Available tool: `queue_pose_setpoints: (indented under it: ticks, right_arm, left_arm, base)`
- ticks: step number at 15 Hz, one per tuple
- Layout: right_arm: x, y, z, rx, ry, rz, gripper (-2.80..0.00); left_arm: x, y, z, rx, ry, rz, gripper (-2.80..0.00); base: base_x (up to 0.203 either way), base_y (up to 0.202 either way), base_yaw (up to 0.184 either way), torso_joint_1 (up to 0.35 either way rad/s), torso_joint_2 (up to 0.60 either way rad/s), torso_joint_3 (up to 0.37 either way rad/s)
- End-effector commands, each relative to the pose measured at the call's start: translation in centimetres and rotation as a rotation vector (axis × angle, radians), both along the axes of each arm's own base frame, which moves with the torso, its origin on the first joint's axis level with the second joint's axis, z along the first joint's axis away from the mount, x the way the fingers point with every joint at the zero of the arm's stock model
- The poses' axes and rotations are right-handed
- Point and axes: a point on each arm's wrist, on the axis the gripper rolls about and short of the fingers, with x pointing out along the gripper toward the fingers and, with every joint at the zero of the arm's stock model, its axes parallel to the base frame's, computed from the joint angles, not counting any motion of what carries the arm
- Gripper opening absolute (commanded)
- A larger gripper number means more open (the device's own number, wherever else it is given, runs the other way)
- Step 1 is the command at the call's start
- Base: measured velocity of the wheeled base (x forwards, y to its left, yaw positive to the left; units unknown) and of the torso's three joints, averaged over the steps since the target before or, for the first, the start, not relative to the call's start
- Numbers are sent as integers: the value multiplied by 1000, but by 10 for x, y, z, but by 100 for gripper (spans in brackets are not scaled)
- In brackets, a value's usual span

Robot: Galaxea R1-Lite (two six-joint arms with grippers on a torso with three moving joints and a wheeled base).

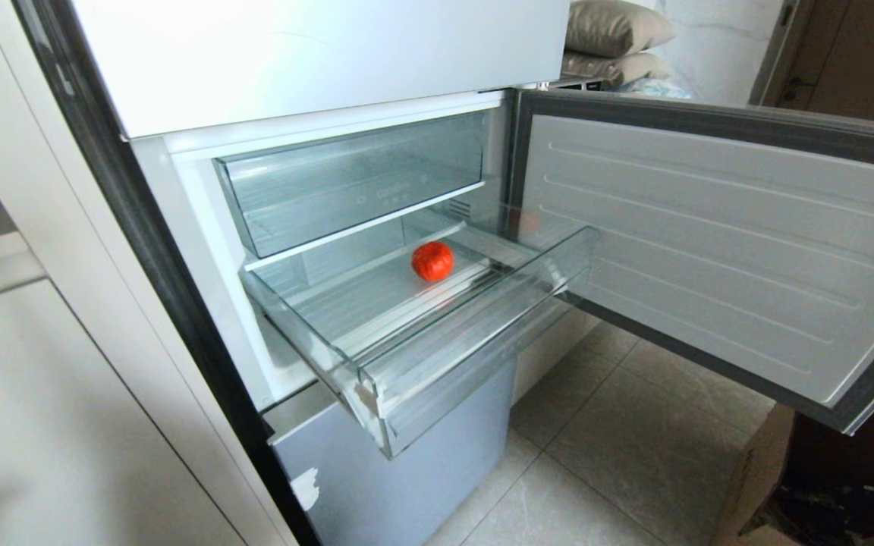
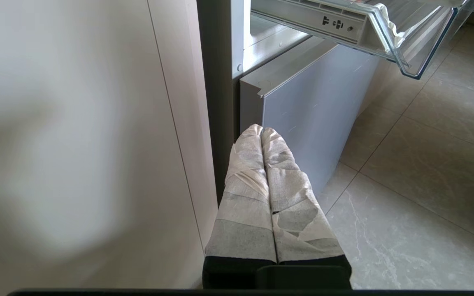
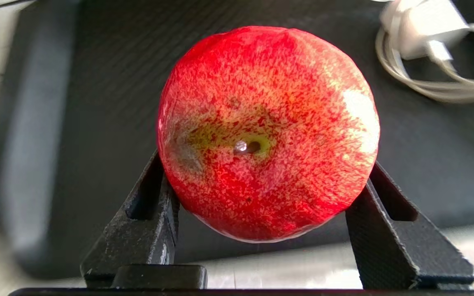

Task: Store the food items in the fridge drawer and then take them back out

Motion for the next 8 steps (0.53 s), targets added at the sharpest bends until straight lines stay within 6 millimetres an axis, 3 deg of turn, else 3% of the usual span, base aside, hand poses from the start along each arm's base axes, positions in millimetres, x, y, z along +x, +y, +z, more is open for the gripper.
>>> queue_pose_setpoints:
  ticks: [1,3,4,8]
  right_arm:
    - [12,-20,-34,46,24,3,-280]
    - [15,-24,-39,54,22,15,-280]
    - [16,-26,-43,58,22,17,0]
    - [15,-25,-31,50,-13,10,0]
  left_arm:
    - [0,0,0,0,0,0,-280]
    - [0,0,0,0,0,0,-280]
    - [0,0,0,0,0,0,-280]
    - [0,0,0,0,0,0,-280]
  base:
    - [0,0,0,0,0,0]
    - [0,0,0,0,0,0]
    - [0,0,0,0,0,0]
    - [0,0,0,0,0,0]
